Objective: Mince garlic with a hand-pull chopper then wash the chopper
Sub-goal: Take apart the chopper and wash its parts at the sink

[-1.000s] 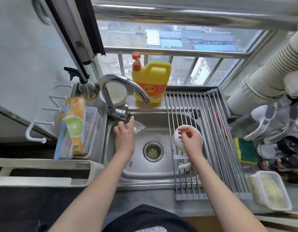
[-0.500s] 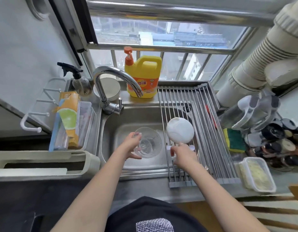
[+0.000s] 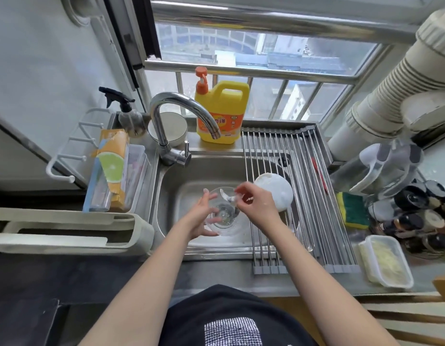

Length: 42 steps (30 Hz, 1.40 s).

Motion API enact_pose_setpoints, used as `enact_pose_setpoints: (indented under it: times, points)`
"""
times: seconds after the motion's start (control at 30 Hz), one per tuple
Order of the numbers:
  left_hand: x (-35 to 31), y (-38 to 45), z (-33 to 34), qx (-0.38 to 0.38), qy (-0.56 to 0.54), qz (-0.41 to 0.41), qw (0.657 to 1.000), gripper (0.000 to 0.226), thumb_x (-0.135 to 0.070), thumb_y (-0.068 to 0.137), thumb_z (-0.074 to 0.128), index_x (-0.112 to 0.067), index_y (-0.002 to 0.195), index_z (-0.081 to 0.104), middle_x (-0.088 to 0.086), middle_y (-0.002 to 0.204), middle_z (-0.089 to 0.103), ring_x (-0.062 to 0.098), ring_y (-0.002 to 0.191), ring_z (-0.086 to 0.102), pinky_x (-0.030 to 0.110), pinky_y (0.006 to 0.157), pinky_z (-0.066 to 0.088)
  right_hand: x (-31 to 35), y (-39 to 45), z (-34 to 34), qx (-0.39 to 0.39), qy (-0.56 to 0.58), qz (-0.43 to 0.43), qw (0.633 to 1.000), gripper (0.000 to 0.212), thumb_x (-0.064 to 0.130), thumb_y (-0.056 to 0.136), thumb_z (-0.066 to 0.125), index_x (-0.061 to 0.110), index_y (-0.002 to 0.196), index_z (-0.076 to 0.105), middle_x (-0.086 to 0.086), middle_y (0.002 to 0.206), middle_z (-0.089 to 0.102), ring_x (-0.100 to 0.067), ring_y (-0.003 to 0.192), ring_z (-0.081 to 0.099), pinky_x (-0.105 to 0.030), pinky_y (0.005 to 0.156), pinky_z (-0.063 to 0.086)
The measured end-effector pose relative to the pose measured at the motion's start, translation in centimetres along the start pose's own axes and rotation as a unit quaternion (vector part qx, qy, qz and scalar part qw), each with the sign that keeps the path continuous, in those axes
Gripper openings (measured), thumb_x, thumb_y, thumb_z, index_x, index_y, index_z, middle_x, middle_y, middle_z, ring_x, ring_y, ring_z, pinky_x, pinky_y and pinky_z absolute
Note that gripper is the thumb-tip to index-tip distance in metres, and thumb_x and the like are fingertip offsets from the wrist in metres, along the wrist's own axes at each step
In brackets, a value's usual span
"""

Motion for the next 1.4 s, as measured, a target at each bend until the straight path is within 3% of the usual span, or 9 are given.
enact_pose_setpoints:
  times: [0.17,0.33,0.57,0.67,0.97,1.07,1.2,1.33,1.4]
  points:
    - [-0.1,-0.1,-0.1,-0.003,-0.008,-0.004,1.000,0.057,-0.064,0.095,0.019,-0.030,0.132,0.045,0.009,0.137,0.041,0.023,0.095,0.057,0.048,0.067,0.051,-1.0,-0.3,2.4,0.053,-0.042,-0.011,0.998,0.011,0.006,0.083,0.065,0.010,0.091,0.070,-0.001,0.085,0.070,-0.018,0.078,0.063,-0.034,0.077,0.053]
    - [-0.1,0.5,0.0,0.002,-0.053,-0.020,0.998,0.058,-0.065,0.095,0.019,-0.027,0.128,0.047,0.013,0.137,0.039,0.033,0.097,0.059,0.064,0.091,0.045,-1.0,-0.2,3.7,0.072,-0.055,-0.027,0.996,0.013,0.002,0.081,0.063,0.011,0.089,0.069,0.001,0.083,0.070,-0.017,0.076,0.063,-0.032,0.076,0.052]
    - [0.0,0.5,-0.3,0.000,-0.028,-0.021,0.999,0.060,-0.064,0.095,0.018,-0.027,0.133,0.046,0.016,0.149,0.024,0.032,0.100,0.057,0.061,0.093,0.045,-1.1,0.2,4.6,0.099,-0.068,-0.028,0.992,0.017,0.001,0.081,0.061,0.011,0.092,0.070,-0.001,0.085,0.071,-0.016,0.080,0.065,-0.030,0.078,0.051]
    - [0.2,0.7,0.0,0.006,-0.013,-0.025,1.000,0.061,-0.066,0.094,0.019,-0.028,0.133,0.047,0.011,0.140,0.029,0.034,0.112,0.054,0.061,0.092,0.047,-1.6,-0.1,5.3,0.117,-0.062,-0.008,0.991,0.021,0.001,0.080,0.059,0.014,0.093,0.070,0.000,0.085,0.071,-0.015,0.082,0.066,-0.029,0.080,0.052]
    - [0.9,1.4,-0.9,-0.002,-0.008,-0.026,1.000,0.056,-0.069,0.091,0.029,-0.029,0.123,0.050,0.016,0.122,0.057,0.028,0.087,0.062,0.061,0.087,0.050,-1.9,0.6,6.6,0.167,-0.158,0.001,0.973,0.013,0.022,0.083,0.069,0.014,0.091,0.064,-0.001,0.079,0.064,-0.018,0.076,0.056,-0.031,0.068,0.043]
    - [0.7,0.8,-2.3,-0.040,-0.033,-0.007,0.999,0.044,-0.054,0.094,0.047,-0.025,0.127,0.047,0.004,0.122,0.050,0.024,0.110,0.052,0.059,0.081,0.053,-1.3,0.3,5.6,0.071,-0.103,-0.009,0.992,0.022,0.034,0.088,0.063,0.017,0.100,0.055,0.008,0.069,0.049,-0.013,0.066,0.046,-0.028,0.058,0.032]
    - [0.5,0.7,-6.2,-0.140,-0.063,0.024,0.988,0.039,-0.013,0.091,0.062,-0.022,0.126,0.047,0.005,0.128,0.045,0.024,0.112,0.048,0.043,0.057,0.055,-3.3,0.0,5.2,-0.078,-0.055,0.081,0.992,0.008,0.014,0.096,0.045,0.007,0.094,0.048,-0.008,0.083,0.054,-0.027,0.081,0.051,-0.030,0.065,0.031]
    - [-0.1,1.2,-8.3,-0.158,-0.094,0.053,0.982,0.043,-0.001,0.091,0.058,-0.022,0.126,0.045,0.000,0.125,0.042,0.024,0.109,0.051,0.052,0.063,0.056,-9.4,-0.1,12.8,0.212,-0.195,0.259,0.922,0.047,0.006,0.092,0.038,0.000,0.138,0.029,-0.023,0.137,0.038,-0.037,0.124,0.044,-0.039,0.097,0.040]
    - [0.1,1.3,-8.6,-0.145,-0.095,0.055,0.983,0.034,-0.010,0.093,0.058,-0.027,0.120,0.047,0.000,0.136,0.040,0.026,0.118,0.049,0.047,0.056,0.058,-11.5,0.5,14.1,0.246,-0.258,0.287,0.889,0.055,0.010,0.092,0.040,-0.001,0.143,0.022,-0.023,0.145,0.029,-0.036,0.130,0.037,-0.040,0.105,0.036]
Point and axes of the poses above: each hand's wrist, its own y-axis towards the middle knuckle, its own z-axis out of the palm, x = y × z, the point moved 8 cm from there along y, towards the middle knuckle
